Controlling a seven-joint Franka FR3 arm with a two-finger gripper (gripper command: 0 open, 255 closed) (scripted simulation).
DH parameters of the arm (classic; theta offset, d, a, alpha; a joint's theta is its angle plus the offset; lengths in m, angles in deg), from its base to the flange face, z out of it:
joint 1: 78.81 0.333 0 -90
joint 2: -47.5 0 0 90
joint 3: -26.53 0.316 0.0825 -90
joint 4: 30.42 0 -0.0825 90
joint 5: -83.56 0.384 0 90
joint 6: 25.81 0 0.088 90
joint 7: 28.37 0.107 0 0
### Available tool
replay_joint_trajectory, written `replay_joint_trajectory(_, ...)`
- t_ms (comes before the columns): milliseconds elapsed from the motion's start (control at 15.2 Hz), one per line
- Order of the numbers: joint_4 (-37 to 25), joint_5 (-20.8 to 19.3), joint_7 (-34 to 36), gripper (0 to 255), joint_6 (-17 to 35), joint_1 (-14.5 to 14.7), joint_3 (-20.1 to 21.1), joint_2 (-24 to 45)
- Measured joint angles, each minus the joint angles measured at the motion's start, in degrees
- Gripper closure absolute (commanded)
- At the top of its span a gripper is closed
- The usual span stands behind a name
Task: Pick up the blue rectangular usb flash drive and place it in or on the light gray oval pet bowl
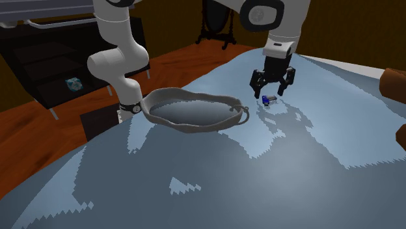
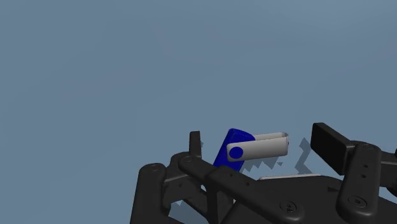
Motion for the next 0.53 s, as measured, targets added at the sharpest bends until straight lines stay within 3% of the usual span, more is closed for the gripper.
replay_joint_trajectory(132,0.04,0.0,0.01,0,0.04,0.0,0.0,0.0)
replay_joint_trajectory(198,0.04,0.0,0.01,255,0.04,0.0,0.0,0.0)
replay_joint_trajectory(528,-0.03,0.01,0.0,255,0.05,0.01,0.03,-0.1)
